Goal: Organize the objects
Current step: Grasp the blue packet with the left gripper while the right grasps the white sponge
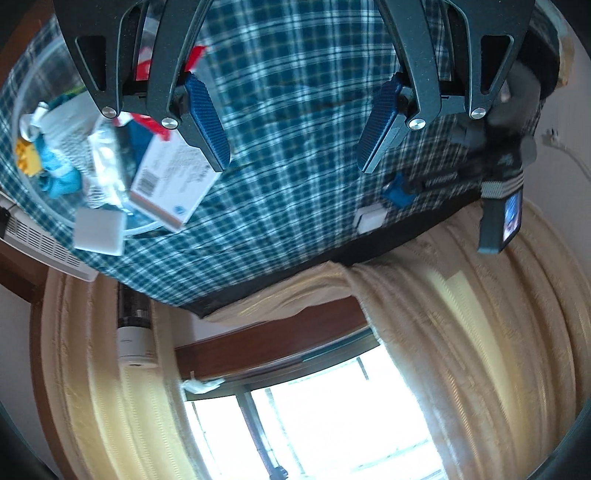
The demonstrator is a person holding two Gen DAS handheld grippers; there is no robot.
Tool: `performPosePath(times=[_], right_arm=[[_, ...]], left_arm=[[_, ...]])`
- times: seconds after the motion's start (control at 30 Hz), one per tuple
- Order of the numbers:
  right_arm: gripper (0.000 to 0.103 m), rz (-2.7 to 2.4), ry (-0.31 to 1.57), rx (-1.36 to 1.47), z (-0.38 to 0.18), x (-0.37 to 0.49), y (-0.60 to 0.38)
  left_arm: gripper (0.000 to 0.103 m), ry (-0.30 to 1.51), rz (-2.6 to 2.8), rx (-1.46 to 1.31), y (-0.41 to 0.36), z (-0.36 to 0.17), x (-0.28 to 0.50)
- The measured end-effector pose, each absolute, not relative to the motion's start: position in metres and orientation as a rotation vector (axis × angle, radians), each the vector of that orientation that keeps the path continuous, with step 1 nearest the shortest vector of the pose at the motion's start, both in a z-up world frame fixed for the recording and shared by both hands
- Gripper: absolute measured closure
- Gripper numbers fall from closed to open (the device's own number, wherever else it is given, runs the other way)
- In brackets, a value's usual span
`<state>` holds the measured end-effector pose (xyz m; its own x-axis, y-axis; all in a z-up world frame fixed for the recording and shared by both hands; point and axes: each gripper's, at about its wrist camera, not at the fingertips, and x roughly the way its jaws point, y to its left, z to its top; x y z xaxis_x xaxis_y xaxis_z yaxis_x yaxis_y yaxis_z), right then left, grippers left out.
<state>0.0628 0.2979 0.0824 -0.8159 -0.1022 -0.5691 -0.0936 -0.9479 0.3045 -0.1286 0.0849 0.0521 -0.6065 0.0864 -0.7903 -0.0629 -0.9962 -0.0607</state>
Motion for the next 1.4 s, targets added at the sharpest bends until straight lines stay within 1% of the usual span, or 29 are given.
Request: performPosePath(times=[0.4, 0.6, 0.67, 0.77, 1.13, 1.17, 1.23, 1.3, 1.37, 1.4], right_arm=[[0.030, -2.859, -0.448, 1.030, 0.064, 0.031, 0.268], [0.030, -2.840, -0.437, 1.083, 0.055, 0.014, 0.261], [0.031, -2.832, -0.429, 1.105, 0.051, 0.007, 0.258], [0.031, -2.826, -0.415, 1.126, 0.048, 0.000, 0.253], [0.030, -2.795, -0.363, 1.172, 0.045, -0.029, 0.229], [0.030, -2.792, -0.359, 1.181, 0.044, -0.032, 0.227], [0.030, -2.791, -0.350, 1.190, 0.043, -0.038, 0.224], [0.030, -2.797, -0.335, 1.200, 0.042, -0.042, 0.221], [0.030, -2.800, -0.321, 1.212, 0.041, -0.049, 0.219], [0.031, -2.803, -0.314, 1.222, 0.040, -0.053, 0.217]], left_arm=[[0.006, -0.147, 2.743, -1.471, 0.080, 0.029, -0.180], [0.006, -0.136, 2.775, -1.482, 0.079, 0.019, -0.196], [0.006, -0.142, 2.777, -1.492, 0.077, 0.014, -0.199], [0.003, -0.182, 2.761, -1.503, 0.069, 0.010, -0.201], [0.004, -0.285, 2.716, -1.542, 0.042, 0.009, -0.204], [0.005, -0.285, 2.716, -1.540, 0.042, 0.009, -0.204], [0.011, -0.275, 2.720, -1.534, 0.041, 0.010, -0.204], [0.014, -0.266, 2.724, -1.528, 0.041, 0.010, -0.205], [0.022, -0.247, 2.731, -1.522, 0.041, 0.011, -0.205], [0.027, -0.243, 2.730, -1.520, 0.041, 0.011, -0.205]])
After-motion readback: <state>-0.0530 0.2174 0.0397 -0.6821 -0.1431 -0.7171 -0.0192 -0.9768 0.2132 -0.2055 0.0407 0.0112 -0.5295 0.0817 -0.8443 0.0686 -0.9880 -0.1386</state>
